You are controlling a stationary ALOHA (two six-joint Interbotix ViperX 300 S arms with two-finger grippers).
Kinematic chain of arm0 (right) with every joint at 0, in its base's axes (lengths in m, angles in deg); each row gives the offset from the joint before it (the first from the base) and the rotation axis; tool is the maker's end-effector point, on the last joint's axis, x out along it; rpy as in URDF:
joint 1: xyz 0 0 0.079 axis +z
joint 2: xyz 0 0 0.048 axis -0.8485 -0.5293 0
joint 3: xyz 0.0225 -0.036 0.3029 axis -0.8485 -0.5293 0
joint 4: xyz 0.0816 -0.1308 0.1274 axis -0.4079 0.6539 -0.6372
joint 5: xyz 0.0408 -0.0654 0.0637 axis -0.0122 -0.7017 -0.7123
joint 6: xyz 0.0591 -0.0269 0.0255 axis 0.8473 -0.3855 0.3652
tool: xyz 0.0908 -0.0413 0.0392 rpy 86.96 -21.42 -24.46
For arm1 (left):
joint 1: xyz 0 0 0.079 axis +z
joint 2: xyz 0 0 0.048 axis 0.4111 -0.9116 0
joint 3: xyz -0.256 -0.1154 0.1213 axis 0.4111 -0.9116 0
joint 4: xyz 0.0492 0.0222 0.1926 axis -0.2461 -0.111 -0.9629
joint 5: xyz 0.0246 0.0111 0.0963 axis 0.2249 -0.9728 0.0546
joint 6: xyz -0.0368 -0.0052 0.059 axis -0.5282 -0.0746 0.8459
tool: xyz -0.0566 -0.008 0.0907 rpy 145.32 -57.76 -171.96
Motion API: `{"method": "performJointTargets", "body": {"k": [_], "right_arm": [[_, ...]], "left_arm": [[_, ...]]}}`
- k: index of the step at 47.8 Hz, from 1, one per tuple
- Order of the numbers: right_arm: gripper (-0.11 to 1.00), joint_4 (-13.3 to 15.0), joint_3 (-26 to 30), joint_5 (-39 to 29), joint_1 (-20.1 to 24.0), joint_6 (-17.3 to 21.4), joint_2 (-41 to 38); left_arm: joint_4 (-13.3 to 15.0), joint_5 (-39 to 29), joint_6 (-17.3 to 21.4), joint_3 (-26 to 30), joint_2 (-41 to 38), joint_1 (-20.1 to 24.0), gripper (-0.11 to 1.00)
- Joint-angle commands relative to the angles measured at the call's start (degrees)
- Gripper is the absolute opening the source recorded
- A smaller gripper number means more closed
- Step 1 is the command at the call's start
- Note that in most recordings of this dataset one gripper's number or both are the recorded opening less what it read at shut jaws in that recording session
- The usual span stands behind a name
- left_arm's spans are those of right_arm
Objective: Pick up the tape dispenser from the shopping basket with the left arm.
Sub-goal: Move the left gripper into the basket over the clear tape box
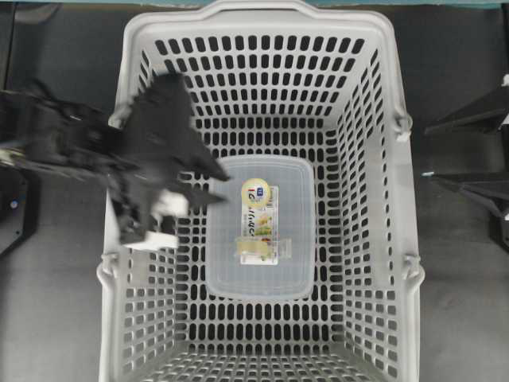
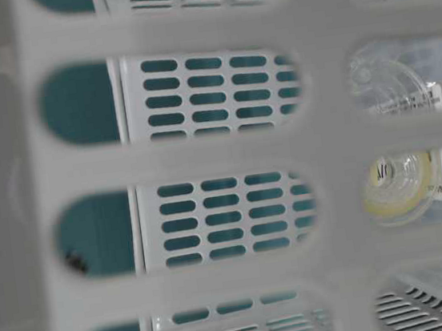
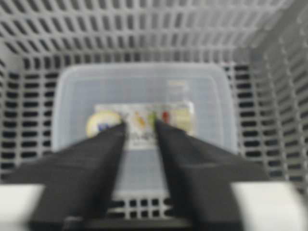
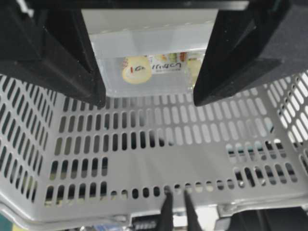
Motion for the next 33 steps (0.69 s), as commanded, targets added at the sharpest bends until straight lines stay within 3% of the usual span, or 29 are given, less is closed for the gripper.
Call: {"method": "performJointTargets", "body": {"k": [1, 6, 10, 22, 33], "right_arm": [[0.7, -0.3, 1.6, 0.5, 0.1, 0.1, -0.3], [0.7, -0.3, 1.6, 0.5, 0.1, 0.1, -0.3], [0.7, -0.3, 1.6, 0.5, 0.1, 0.1, -0.3], [0.7, -0.2, 1.5, 0.5, 0.1, 0.1, -0.3], [0.7, -0.3, 1.4, 0.5, 0.1, 0.2, -0.3]], "left_arm": [[-0.3, -2.1, 0.2, 4.5, -3.7, -1.6, 0.45], [-0.3, -5.4, 0.3, 7.5, -8.0, -2.4, 0.76], [-0.3, -7.7, 0.1, 9.2, -11.1, -2.6, 0.89], [-0.2, -10.5, -2.5, 12.6, -17.6, -4.4, 0.9], [-0.3, -10.5, -6.1, 10.7, -21.3, -4.4, 0.9]]}}
